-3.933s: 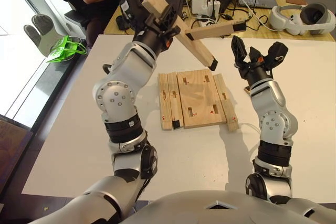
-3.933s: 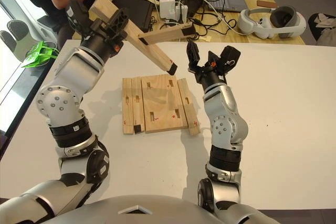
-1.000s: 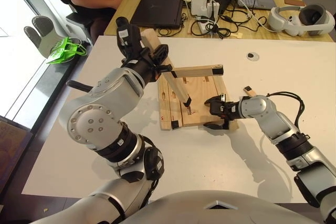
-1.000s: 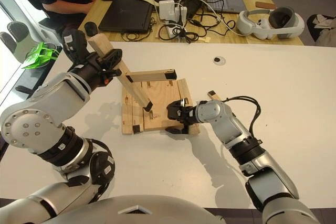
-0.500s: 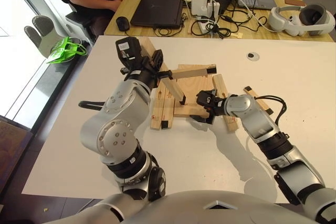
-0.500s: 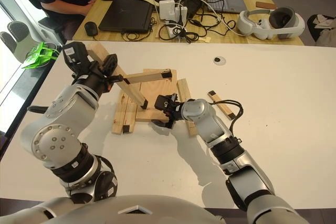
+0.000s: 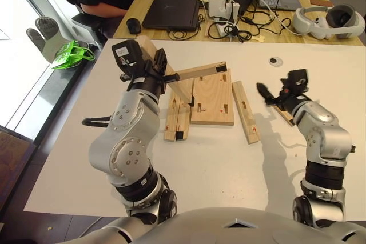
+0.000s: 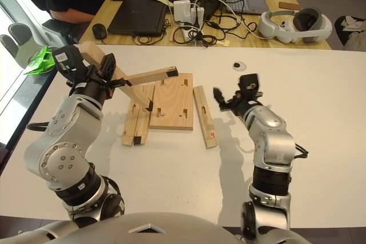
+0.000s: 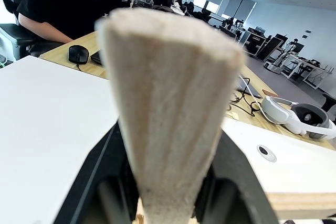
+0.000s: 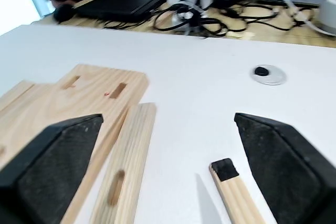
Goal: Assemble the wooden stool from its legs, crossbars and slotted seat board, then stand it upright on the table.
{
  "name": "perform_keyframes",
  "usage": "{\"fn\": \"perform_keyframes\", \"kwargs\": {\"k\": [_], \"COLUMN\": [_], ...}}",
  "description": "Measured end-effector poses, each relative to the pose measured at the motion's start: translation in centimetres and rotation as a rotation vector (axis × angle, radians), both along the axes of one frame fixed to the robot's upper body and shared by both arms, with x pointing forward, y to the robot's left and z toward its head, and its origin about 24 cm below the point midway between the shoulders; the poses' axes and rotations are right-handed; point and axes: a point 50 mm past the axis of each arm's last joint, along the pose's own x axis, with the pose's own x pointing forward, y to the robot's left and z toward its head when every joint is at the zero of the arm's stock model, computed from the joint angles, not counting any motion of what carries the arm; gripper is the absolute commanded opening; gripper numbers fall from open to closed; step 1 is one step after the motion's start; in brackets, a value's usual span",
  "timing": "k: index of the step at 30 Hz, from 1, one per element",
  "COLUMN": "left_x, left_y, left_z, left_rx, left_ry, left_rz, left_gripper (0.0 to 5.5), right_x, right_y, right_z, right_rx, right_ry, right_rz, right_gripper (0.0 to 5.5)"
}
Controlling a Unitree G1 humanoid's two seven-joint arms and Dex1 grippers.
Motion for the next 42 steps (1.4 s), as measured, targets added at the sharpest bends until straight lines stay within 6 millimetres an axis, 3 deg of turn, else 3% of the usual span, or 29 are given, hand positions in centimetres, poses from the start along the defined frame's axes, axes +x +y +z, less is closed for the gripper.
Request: {"fn": "perform_keyframes", "kwargs": {"k": [4,9,21,42], "left_x": [0.2,0.1,-1.2,1.0], "left_y": [-0.4,-1.1,-0.6,-4.0], "left_z": [-0.1,-0.1,-2.6,-2.4], "left_rx": [-0.005,-0.014,-0.015,-0.090], "left_ry": [-0.001,-0.002,0.040,0.034], "left_rz": [-0.016,-0.057,-0.040,-0.148], "left_gripper": [1.01,1.01,1.01,1.01], "right_x": [0.8,0.6,1.7,2.8], "right_y": [0.1,-0.7,-0.8,-0.3], "right_z": [1.8,2.0,3.1,3.5], "right_rx": [0.273,0.411,0.460,0.476], "right_ry": [-0.131,-0.174,-0.232,-0.268], "right_rz": [-0.197,-0.335,-0.367,-0.364], "right_gripper": [4.65,4.65,4.65,4.65]}}
